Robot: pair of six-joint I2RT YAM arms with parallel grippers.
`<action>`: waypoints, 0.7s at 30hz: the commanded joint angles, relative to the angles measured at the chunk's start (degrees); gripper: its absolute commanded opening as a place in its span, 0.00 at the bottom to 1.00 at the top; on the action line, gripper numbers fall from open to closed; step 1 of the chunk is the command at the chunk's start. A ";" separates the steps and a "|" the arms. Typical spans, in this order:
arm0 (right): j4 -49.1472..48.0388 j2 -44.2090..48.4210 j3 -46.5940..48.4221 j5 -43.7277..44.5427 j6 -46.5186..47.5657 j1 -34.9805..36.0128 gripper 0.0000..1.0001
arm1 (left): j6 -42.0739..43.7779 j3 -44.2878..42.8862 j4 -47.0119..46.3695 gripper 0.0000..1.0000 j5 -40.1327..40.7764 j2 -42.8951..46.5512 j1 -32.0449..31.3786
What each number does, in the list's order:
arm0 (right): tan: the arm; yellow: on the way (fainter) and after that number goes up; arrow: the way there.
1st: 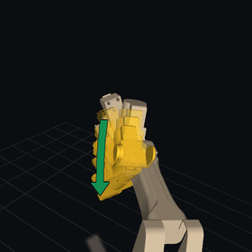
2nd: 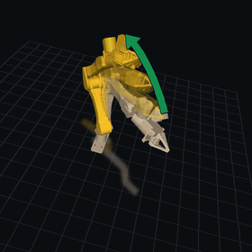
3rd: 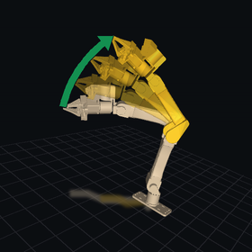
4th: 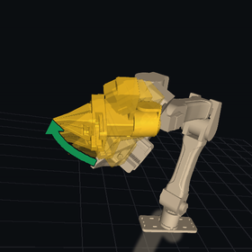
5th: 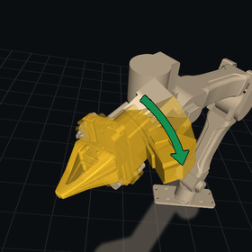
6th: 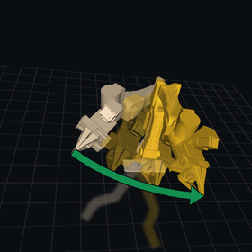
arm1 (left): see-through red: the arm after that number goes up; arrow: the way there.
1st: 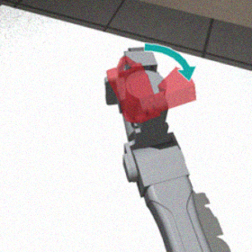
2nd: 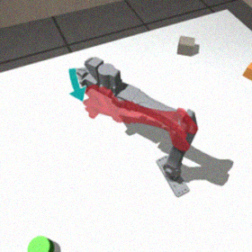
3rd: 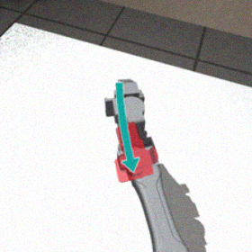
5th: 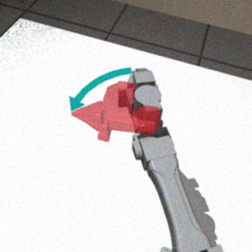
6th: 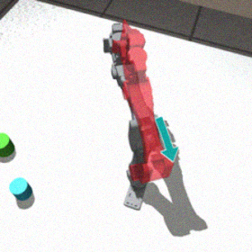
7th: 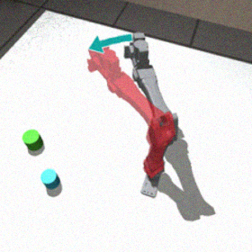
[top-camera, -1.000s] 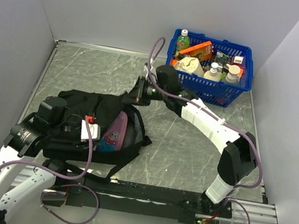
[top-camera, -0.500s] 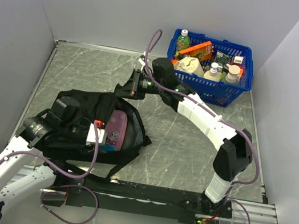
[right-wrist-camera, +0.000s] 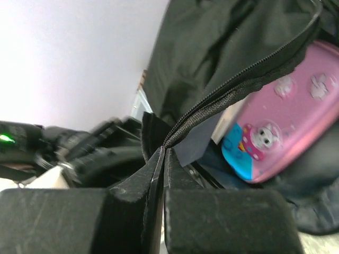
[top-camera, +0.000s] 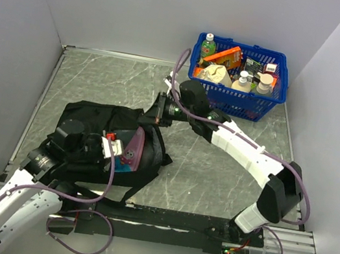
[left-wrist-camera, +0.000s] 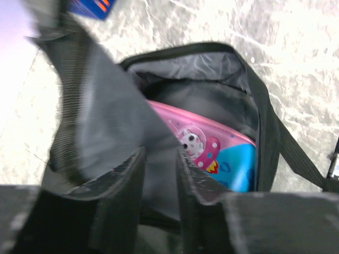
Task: Pack the student bag
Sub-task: Adjust the student bag at the center of the board.
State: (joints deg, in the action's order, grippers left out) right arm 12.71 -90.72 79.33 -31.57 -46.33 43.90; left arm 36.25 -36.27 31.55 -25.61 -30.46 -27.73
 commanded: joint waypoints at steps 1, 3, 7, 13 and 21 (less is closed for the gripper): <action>-2.25 4.23 -2.07 0.11 1.94 0.31 0.03 | -2.49 -1.52 -2.38 0.39 -2.24 0.84 0.04; -2.60 3.97 -2.34 0.02 2.12 0.31 0.03 | -4.60 -2.75 -1.58 0.39 -4.35 -0.04 0.04; -2.69 5.02 -3.04 0.55 2.73 0.22 0.01 | -5.13 -3.11 -2.28 0.38 -4.10 -1.80 0.04; 2.57 7.21 -6.28 2.74 5.98 0.22 0.00 | -14.70 -9.23 -4.12 0.65 -7.80 -2.76 0.13; 10.76 17.14 -23.40 10.83 10.29 0.22 0.00 | -17.88 -11.81 -4.57 0.68 8.00 -6.10 1.62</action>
State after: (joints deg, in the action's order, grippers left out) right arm 18.09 -79.11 62.52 -23.68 -38.68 43.88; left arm 22.37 -47.92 27.79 -27.20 -34.87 -26.83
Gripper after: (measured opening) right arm 0.007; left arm 0.673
